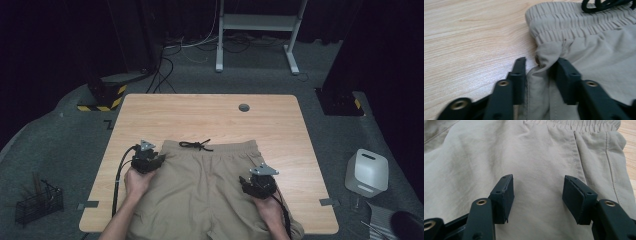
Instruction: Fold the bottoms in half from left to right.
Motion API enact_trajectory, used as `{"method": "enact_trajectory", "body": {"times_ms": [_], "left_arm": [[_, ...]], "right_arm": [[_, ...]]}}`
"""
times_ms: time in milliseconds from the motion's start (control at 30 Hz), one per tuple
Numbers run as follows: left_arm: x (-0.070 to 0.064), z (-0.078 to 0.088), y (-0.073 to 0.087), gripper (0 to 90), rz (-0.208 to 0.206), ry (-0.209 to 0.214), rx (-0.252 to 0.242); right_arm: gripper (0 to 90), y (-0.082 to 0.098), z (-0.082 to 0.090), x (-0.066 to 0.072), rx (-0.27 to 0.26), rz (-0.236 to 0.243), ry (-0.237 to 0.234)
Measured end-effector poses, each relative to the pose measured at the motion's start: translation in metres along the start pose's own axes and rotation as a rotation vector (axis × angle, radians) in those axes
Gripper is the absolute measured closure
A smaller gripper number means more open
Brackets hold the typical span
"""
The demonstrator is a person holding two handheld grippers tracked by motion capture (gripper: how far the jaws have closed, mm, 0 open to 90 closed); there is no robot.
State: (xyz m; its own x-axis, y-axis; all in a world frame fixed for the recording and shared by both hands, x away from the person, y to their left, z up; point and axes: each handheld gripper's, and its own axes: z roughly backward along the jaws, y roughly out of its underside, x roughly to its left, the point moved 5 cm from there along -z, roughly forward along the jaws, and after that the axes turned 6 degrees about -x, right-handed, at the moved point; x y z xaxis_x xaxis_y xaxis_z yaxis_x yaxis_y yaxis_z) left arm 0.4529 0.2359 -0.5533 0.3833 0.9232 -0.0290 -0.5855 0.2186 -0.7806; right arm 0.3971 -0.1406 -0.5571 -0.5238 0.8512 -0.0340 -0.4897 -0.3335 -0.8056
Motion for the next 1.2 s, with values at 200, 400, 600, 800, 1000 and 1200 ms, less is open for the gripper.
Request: {"method": "enact_trajectory", "body": {"times_ms": [200, 400, 600, 800, 1000, 1200], "left_arm": [[-0.003, 0.0, 0.0, 81.9, -0.011, 0.049, -0.002], [-0.004, 0.0, 0.0, 86.1, 0.006, 0.048, -0.009], [-0.004, -0.002, 0.0, 86.9, 0.038, 0.051, -0.016], [-0.003, 0.0, -0.001, 87.7, 0.055, 0.051, -0.012], [-0.004, 0.012, -0.008, 87.9, 0.076, 0.067, -0.04], [-0.003, 0.014, -0.016, 88.0, 0.074, 0.118, -0.06]], "right_arm": [[42.3, 0.0, 0.0, 0.0, 0.002, -0.005, -0.003], [41.6, 0.0, 0.0, 0.0, 0.003, -0.011, -0.012], [42.0, 0.0, 0.0, 0.0, 0.003, -0.004, -0.008], [39.8, -0.001, -0.002, 0.0, 0.005, 0.001, -0.03], [38.1, -0.002, -0.003, 0.001, 0.006, 0.012, -0.029], [38.2, -0.002, -0.004, 0.001, 0.006, 0.01, -0.033]]}}
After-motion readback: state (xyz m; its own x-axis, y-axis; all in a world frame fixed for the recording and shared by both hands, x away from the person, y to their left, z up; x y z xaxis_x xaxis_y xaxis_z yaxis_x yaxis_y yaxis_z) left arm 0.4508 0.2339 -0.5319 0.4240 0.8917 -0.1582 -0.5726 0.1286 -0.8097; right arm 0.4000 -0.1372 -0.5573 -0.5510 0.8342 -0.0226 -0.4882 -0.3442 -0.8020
